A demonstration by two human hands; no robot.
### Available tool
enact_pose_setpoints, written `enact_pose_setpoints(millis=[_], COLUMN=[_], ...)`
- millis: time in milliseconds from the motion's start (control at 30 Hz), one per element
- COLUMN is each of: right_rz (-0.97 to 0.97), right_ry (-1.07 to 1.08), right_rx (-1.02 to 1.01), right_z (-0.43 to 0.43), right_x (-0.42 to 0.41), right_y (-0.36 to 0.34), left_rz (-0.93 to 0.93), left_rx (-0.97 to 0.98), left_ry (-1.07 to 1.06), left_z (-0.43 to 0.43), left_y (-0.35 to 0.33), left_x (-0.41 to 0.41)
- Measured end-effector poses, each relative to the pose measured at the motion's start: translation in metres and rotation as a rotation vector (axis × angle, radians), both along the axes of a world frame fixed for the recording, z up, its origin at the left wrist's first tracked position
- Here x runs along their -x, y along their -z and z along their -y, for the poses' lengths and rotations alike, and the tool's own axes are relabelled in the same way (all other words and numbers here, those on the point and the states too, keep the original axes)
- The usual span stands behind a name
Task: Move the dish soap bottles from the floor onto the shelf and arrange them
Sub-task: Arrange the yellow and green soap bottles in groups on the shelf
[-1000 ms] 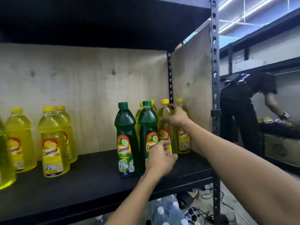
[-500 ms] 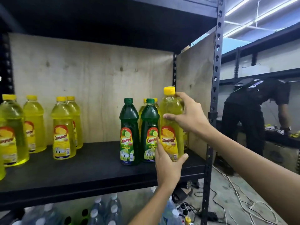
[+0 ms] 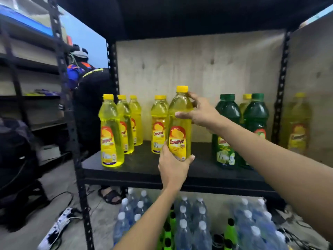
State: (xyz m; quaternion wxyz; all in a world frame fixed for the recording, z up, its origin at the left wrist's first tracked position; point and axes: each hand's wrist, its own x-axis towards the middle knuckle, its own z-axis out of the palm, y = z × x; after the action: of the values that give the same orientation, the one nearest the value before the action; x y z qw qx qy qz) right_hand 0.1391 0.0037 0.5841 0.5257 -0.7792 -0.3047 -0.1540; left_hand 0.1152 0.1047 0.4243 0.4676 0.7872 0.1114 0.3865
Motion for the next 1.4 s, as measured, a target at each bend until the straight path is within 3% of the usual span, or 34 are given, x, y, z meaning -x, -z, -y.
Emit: enact_pose_setpoints(millis=[333,567,700,800,867,967,1067,1167,1400], right_rz=[-0.159,-0.147,-0.135,0.14,0.336,0.283,0.036,-0.056,0.159], right_ry=[-0.011,0.005,0.029,0.315,0.604,0.853,0.831,0.744,0.72], right_rx=[0.005,0.021,0.138,0.223,0.224,0.182,0.214,0.17,0.161], right_z=[-0.099,-0.107,-0.082,-0.026,0.019,0.064,0.084,0.094,0.086], right_x=[-0.052,-0.061,-0.047,-0.029,-0.021,-0.024,-0.038,-0.05,-0.056], right_y=[0.011,0.015,0.009,-0.017,-0.032,-0.034,-0.022,-0.006,0.012], left_rz=[-0.091,-0.081,-0.007,0.327,0.418,0.212,-0.083,-0.178,-0.107], left_rx=[-0.096,-0.138,-0.189,-0.338,-0.327,-0.144,-0.095,-0.047,-0.006], left_ry=[-0.095,-0.118,-0.205,-0.243,-0.002,0.353,0.526,0.507,0.292], left_z=[-0.087,-0.101,-0.091,-0.069,-0.04,0.02,0.076,0.115,0.13], left_y=[0.014,0.019,0.018,0.025,0.027,0.012,0.001,-0.004,-0.001], left_x=[-0.023,-0.03,-0.02,-0.008,-0.01,-0.023,-0.047,-0.062,-0.072])
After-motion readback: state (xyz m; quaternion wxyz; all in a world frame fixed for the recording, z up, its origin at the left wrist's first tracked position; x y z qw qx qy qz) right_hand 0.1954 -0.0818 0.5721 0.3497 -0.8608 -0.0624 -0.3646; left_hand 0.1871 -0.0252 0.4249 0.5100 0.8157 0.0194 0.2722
